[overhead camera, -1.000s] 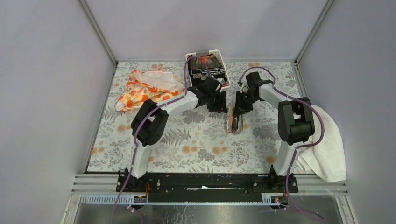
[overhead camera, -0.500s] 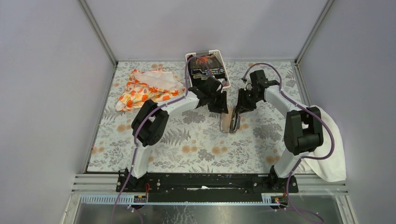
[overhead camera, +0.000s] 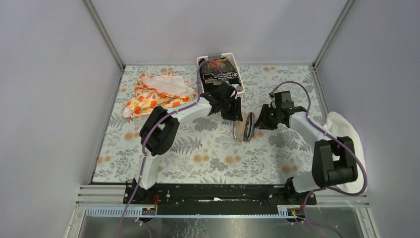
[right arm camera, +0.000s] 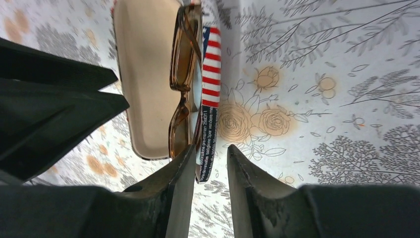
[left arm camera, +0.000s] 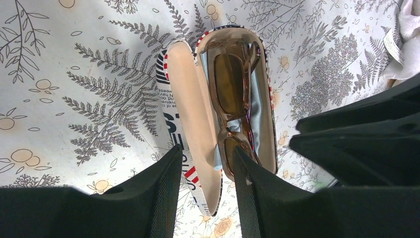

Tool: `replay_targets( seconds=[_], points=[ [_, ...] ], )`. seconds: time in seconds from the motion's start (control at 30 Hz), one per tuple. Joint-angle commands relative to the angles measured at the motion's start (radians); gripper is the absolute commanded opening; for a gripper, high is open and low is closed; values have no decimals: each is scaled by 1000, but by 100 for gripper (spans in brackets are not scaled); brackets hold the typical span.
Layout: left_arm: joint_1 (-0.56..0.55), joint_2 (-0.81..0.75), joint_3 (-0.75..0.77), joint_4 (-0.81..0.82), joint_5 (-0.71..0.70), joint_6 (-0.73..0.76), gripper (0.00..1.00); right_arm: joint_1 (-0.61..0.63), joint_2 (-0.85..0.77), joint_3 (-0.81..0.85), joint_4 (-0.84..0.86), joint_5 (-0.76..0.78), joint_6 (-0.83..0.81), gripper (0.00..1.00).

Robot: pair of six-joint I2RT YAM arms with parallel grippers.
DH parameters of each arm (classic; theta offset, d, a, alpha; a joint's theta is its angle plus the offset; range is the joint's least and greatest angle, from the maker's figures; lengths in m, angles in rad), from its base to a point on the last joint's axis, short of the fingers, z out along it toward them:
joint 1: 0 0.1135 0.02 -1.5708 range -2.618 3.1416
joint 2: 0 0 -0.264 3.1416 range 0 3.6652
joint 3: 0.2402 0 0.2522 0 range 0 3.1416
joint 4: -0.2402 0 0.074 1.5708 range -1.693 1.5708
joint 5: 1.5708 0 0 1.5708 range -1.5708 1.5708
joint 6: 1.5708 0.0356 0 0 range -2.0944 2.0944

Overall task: Organize the sunglasses
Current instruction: Place the sunglasses in the sunglasses case, then close the sunglasses case at the center of the board.

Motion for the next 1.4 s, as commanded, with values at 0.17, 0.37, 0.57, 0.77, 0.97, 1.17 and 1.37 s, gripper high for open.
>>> replay_targets(
  seconds=[0.17,0.37,0.57,0.77,0.97,1.17,1.37],
  points=[
    [5,-87,-40,-12,-94,-13,47,-116,-101,-140,286,-103,167,37],
    [18,-80,-81,21,-57,-32,47,-145,-58,-200,461,-223,249,38],
    [18,-58,-107,58,-11,-47,45,-145,-43,-221,528,-257,278,37],
    [18,-46,-122,77,20,-58,41,-145,-18,-214,489,-206,233,36],
    [18,-33,-122,91,51,-70,35,-145,24,-229,545,-250,252,33],
    [18,-21,-117,99,74,-79,32,-145,46,-242,585,-274,271,29],
    [18,-24,-119,99,68,-75,31,-145,53,-249,597,-285,269,28]
  ],
)
